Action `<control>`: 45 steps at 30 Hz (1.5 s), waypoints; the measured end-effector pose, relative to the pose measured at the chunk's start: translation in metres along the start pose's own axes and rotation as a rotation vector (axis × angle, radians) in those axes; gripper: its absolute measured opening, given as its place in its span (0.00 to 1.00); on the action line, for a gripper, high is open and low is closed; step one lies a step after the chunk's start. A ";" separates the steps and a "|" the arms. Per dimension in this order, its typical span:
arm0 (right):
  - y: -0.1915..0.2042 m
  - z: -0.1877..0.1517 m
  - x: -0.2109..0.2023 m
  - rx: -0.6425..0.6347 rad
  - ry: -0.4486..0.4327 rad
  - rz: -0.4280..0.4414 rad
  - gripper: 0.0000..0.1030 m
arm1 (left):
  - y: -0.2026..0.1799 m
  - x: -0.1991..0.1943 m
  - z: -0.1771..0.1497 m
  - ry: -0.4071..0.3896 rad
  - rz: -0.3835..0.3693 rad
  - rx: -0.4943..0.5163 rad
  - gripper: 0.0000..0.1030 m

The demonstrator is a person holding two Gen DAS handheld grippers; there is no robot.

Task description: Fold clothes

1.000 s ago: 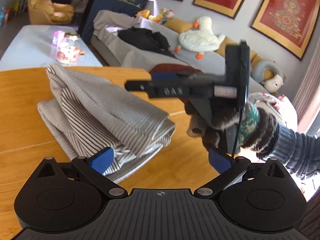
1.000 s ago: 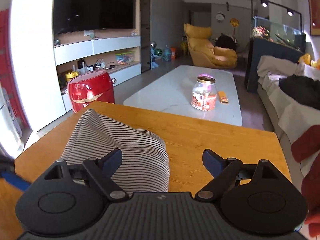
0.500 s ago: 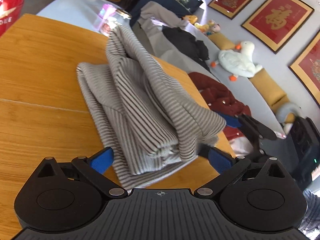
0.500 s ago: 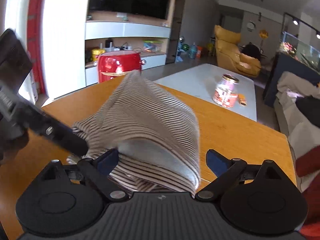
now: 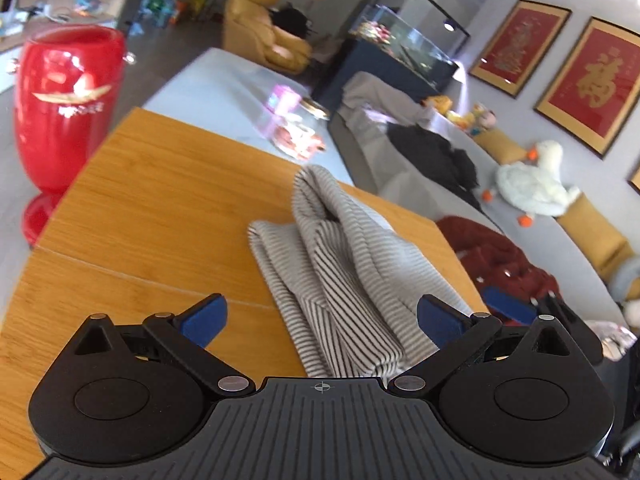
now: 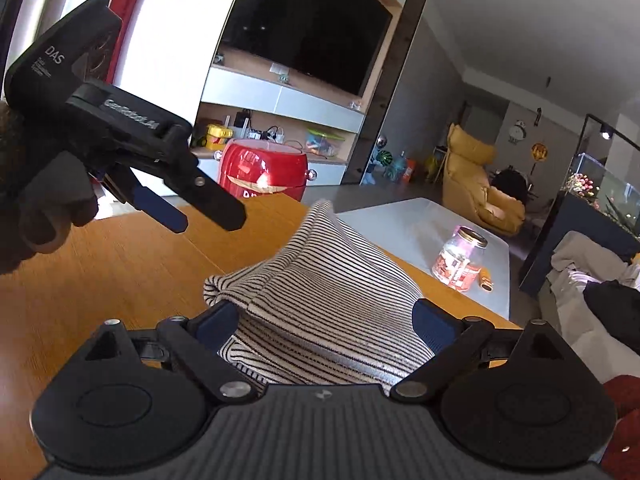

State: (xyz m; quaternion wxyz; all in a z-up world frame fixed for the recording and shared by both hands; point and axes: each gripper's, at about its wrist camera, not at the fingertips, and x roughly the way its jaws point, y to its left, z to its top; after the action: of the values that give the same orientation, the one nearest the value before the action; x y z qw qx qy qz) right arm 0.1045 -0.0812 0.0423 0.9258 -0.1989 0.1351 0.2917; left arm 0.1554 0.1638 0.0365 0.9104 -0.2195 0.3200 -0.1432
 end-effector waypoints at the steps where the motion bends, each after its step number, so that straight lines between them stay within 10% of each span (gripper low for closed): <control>1: 0.005 0.001 -0.002 -0.012 -0.020 0.001 0.92 | 0.001 -0.003 0.002 -0.015 0.019 -0.005 1.00; 13: -0.013 -0.007 0.024 0.005 0.137 -0.048 0.82 | -0.002 0.027 -0.001 0.081 0.024 0.012 0.98; 23: -0.012 -0.004 -0.006 -0.023 0.051 -0.019 0.84 | -0.016 0.020 -0.002 0.045 0.081 0.101 0.98; 33: 0.020 -0.001 0.053 -0.051 0.096 -0.049 0.83 | 0.008 -0.002 0.013 -0.008 0.144 0.013 0.97; 37: -0.032 0.009 0.040 0.203 0.104 0.023 0.59 | 0.008 -0.003 0.008 0.014 0.082 0.024 0.96; 45: -0.052 0.017 0.030 0.132 0.145 0.005 0.21 | -0.022 0.049 -0.018 0.176 -0.203 0.111 0.62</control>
State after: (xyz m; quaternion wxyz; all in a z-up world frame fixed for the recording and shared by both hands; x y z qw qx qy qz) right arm 0.1614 -0.0977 0.0618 0.9240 -0.1578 0.2210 0.2694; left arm 0.1781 0.1195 0.0097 0.8706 -0.1864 0.3663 -0.2706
